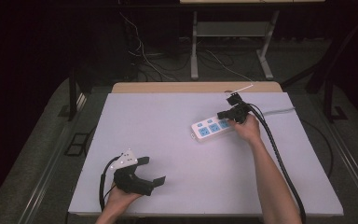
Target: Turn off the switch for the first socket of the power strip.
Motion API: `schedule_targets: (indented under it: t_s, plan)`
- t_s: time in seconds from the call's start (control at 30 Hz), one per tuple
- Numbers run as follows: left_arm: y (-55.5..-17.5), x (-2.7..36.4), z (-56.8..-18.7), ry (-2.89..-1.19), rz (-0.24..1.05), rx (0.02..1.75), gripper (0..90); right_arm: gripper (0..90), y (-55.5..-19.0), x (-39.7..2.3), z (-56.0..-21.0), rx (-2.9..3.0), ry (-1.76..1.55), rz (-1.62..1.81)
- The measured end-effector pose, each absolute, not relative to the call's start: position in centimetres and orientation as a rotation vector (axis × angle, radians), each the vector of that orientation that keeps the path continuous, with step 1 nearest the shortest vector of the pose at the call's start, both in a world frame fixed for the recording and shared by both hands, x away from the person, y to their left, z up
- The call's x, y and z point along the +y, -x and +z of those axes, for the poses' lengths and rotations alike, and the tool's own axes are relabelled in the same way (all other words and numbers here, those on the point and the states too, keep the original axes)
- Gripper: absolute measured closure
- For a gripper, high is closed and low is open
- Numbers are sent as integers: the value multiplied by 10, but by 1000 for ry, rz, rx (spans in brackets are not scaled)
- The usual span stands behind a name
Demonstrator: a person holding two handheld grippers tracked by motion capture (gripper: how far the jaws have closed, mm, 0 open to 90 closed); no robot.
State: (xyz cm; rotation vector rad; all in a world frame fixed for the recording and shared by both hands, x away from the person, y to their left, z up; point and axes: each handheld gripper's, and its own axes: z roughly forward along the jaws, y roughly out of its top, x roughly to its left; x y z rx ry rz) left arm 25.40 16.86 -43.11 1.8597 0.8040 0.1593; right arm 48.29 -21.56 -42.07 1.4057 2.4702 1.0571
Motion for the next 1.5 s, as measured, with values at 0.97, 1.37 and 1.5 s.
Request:
schedule_targets:
  t_s: [0.97,1.37,1.5]
  plan:
    - [-254,168,-431,-1853,152,805,0,900,-455,-250,-367,2437,-1345,1215]
    - [-254,166,-431,-1855,153,801,0,578,-427,-265,-355,2374,-1391,1281]
    - [-254,165,-431,-1853,151,801,0,456,-420,-269,-352,2350,-1395,1286]
